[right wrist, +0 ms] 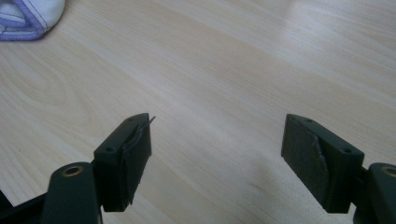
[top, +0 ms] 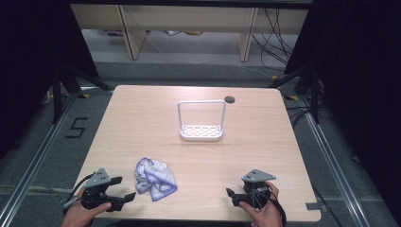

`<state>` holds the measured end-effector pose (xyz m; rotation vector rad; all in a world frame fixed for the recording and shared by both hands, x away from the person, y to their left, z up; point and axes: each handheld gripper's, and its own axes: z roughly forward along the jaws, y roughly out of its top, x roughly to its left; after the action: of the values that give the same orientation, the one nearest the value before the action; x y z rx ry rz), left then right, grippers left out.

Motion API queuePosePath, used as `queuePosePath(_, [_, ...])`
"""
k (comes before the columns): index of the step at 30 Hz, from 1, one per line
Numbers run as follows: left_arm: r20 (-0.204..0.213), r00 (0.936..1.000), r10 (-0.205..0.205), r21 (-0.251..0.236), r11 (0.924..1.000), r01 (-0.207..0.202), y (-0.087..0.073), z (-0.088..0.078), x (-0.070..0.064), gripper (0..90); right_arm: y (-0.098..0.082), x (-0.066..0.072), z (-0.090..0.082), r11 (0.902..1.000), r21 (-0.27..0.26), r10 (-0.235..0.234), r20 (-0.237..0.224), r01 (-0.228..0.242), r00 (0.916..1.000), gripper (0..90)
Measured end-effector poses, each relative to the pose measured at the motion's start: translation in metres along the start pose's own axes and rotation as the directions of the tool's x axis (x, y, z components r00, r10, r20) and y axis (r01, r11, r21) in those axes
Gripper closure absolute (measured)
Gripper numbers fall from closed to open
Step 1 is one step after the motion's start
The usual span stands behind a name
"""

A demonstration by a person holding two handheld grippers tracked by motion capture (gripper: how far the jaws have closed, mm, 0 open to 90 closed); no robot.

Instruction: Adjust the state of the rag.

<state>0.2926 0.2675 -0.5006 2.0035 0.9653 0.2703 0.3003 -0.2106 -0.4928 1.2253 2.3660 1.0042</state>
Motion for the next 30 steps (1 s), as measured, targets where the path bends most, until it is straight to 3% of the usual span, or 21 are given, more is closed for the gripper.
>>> queuePosePath(7, [-0.001,0.9995,-0.032,-0.028,0.9991,0.032,0.0,0.002,-0.002,14.9,0.004,0.005,-0.001,1.0,-0.008,-0.006,-0.014,0.005,0.9999,28.4])
queuePosePath(9, [0.003,0.9996,-0.029,-0.022,0.9993,0.029,0.0,0.002,-0.001,14.9,0.007,0.007,0.0,0.999,-0.032,-0.032,-0.013,0.032,0.9994,29.9])
queuePosePath(10, [0.002,0.9995,-0.03,-0.023,0.9993,0.03,0.0,0.002,-0.001,15.0,0.008,0.009,-0.001,0.9996,-0.026,-0.013,-0.016,0.013,0.9998,30.5])
queuePosePath(11, [0.0,0.9996,-0.03,-0.023,0.9993,0.03,0.0,0.002,-0.001,14.9,0.009,0.009,0.0,0.9986,-0.032,-0.042,-0.018,0.041,0.999,31.2])
queuePosePath(12, [-0.01,0.9994,-0.034,-0.027,0.9991,0.034,0.0,0.002,-0.001,15.0,0.011,0.011,0.0,0.999,-0.028,-0.034,-0.02,0.034,0.9992,31.7])
queuePosePath(15, [-0.01,0.9994,-0.035,-0.026,0.9991,0.034,0.0,0.002,-0.001,15.0,0.018,0.015,0.003,0.996,-0.052,-0.075,-0.023,0.074,0.9969,33.4])
queuePosePath(16, [-0.018,0.9997,-0.018,-0.01,0.9998,0.018,0.0,0.001,0.0,14.9,0.02,0.018,0.004,0.9965,-0.045,-0.072,-0.034,0.07,0.9968,34.3])
queuePosePath(17, [-0.006,0.9993,-0.036,-0.028,0.999,0.036,0.0,0.002,0.0,15.0,0.023,0.02,0.006,0.9936,-0.058,-0.099,-0.036,0.097,0.9944,35.6])
queuePosePath(19, [-0.004,0.9995,-0.032,-0.017,0.9993,0.032,0.001,0.0,0.001,15.0,0.029,0.025,0.009,0.9905,-0.063,-0.126,-0.05,0.122,0.9908,37.0])
queuePosePath(22, [-0.008,0.9995,-0.032,-0.018,0.9993,0.032,0.001,0.0,0.001,15.2,0.035,0.031,0.015,0.9865,-0.081,-0.149,-0.087,0.142,0.9851,38.9])
queuePosePath(30, [-0.022,0.9994,-0.027,-0.027,0.9993,0.026,0.002,-0.002,0.002,16.0,0.055,0.049,0.027,0.9773,-0.092,-0.202,-0.126,0.191,0.9713,44.1])
